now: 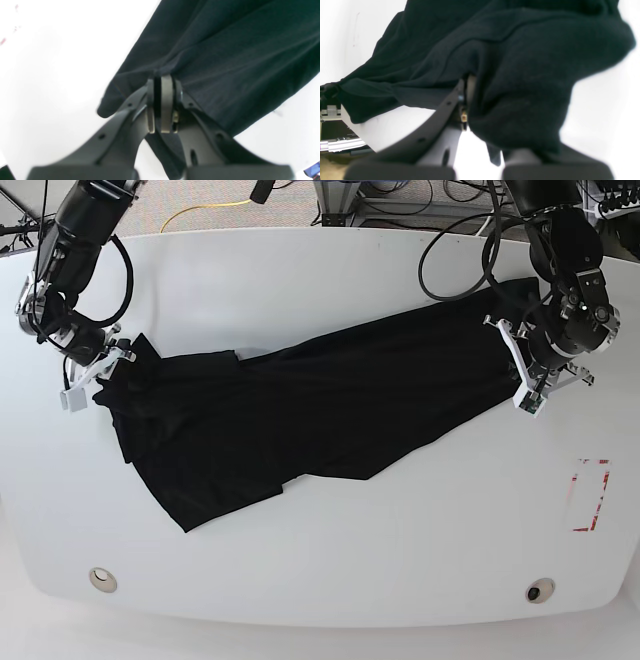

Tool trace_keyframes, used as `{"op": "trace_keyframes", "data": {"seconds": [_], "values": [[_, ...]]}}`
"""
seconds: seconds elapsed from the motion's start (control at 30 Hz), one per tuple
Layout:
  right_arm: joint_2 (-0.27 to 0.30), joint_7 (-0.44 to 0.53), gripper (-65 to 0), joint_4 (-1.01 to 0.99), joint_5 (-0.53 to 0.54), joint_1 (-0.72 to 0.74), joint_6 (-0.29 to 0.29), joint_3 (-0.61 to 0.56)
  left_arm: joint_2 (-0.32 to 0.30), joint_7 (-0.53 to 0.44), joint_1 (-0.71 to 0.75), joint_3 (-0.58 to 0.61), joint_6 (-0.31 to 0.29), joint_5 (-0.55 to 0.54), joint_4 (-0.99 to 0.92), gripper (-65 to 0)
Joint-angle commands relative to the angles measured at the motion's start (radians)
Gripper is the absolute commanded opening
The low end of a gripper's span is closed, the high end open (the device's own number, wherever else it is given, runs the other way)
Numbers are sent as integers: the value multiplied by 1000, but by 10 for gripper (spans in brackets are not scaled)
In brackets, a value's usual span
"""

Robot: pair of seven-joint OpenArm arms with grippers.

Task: Fold the T-shirt properly
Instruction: 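Hold the shirt edge taut with both grippers, adjusting the left grip, then lift the shirt with both grippers and swing it toward the robot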

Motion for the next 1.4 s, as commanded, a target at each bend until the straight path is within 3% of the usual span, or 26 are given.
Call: {"op": "trace_keyframes", "data": {"seconds": [0.0,0.23,0.4,0.6,0.7,0.97,1.37], "values": [[25,23,-650,15,24,32,1,4,-13,4,-57,-4,1,3,18,-650],[59,23,-650,12,22,96,1,-50,-13,14,-172,4,1,0,19,-650],[91,30,-650,12,13,158,1,-101,-21,89,-255,38,1,0,47,-650],[94,24,-650,12,-130,308,2,-148,-14,120,-376,36,1,3,62,-650],[103,23,-650,12,-148,380,2,-168,-13,121,-437,36,1,6,64,-650],[220,23,-650,11,-148,634,1,-311,-13,202,-681,33,1,7,64,-650],[329,1,-650,11,-146,991,1,-495,-22,203,-1025,33,1,7,59,-650]]}}
